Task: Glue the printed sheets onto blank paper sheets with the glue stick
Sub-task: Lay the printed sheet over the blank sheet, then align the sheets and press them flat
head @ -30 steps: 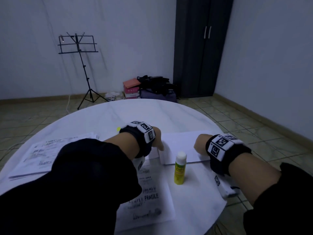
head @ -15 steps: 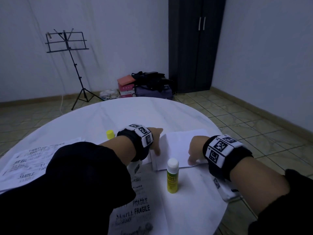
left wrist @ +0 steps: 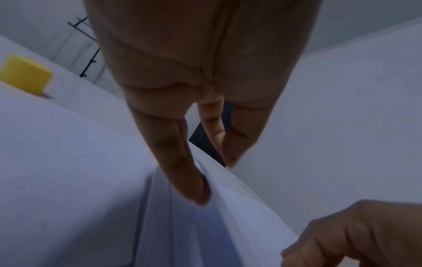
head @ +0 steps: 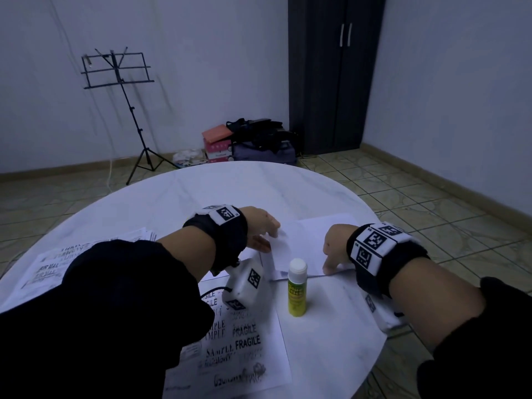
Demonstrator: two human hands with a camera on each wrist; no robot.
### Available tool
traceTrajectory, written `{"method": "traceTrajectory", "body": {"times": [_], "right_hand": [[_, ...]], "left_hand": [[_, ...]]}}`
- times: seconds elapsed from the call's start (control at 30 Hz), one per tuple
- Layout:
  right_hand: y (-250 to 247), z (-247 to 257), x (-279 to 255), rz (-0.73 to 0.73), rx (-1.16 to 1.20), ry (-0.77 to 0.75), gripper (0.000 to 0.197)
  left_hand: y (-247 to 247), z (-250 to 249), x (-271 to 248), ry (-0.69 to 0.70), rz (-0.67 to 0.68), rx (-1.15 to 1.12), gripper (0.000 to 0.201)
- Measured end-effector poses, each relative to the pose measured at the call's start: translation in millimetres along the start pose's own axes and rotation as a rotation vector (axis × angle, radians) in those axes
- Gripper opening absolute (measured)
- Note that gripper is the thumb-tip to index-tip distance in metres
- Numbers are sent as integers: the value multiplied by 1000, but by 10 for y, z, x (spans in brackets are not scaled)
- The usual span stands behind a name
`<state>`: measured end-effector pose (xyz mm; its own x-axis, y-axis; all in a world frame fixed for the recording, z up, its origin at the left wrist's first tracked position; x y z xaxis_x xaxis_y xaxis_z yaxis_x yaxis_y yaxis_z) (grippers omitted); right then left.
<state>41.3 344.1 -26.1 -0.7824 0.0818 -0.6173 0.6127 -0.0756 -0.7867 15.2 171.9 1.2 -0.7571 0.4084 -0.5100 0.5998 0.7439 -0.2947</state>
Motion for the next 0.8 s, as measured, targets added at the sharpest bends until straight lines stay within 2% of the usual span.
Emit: {"method": "traceTrajectory", "body": {"times": [0.1,0.17,0.2,0.27,0.3,0.37,0.43,0.63,0.8], "right_hand": [[25,1,-15,13,42,-22,36],[29,-5,-102,-14,35,-16,15],[44,-32,-97,-15,24,-40,28],[51,-88,-148,-62,52,-69,68],[55,-104,-186,-93,77,-81,79],[54,-140,-229,-137,81,-84,85],[68,-163,-233,-139,94,-85,80],[64,-127,-202,-167,63,-38,46],[113,-146,-120,-188,-63,53,41]], "left_hand": [[96,56,-15,-10,110,-45,22],[114,65,-22,-2,112,-68,15],[107,66,-12,2,99,-75,13],[82,62,-1,7,73,-93,12],[66,59,7,9,66,-112,12],[38,62,17,8,60,-166,10],[8,74,28,7,47,-207,11],[-25,103,14,27,47,-287,11],[-51,111,-53,53,33,-295,11]]}}
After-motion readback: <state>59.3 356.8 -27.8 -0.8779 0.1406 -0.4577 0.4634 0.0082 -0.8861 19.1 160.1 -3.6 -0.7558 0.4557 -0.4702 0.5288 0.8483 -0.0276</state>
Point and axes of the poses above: each hand's wrist, its own x-axis towards the middle knuckle, its own y-axis out of the palm, z = x × y, the point moved 4 cm from there along x, towards the middle knuckle, and after that the axes turned 13 degrees about z, right-handed, at the moved point
